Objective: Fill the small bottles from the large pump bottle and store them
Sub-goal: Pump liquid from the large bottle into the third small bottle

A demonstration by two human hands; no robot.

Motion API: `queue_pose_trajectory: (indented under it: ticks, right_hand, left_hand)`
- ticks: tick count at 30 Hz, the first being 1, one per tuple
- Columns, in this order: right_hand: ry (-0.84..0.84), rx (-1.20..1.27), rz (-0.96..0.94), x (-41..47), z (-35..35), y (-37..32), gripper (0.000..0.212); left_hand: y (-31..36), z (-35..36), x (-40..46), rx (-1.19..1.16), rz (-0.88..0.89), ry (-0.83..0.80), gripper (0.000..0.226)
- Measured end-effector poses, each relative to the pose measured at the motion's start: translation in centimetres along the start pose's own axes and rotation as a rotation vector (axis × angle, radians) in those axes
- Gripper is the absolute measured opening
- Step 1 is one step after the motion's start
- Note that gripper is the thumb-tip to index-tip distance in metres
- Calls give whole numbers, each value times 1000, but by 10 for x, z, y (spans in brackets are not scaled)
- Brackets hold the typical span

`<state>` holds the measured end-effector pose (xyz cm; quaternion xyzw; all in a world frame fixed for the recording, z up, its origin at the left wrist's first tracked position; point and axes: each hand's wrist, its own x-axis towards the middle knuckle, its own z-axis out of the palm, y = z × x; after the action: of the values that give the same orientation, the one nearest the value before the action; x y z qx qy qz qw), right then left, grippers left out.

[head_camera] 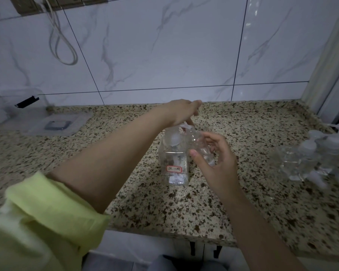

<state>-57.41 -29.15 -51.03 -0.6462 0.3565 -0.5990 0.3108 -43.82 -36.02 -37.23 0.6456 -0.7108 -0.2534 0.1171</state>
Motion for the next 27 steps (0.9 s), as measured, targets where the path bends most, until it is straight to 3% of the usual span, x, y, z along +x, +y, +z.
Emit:
queue_pose_trajectory:
  ticks: [27]
  right_hand:
    - [-13, -16, 25, 0, 1, -5, 46]
  left_hand:
    - [-3, 1, 0, 23, -19, -1, 63]
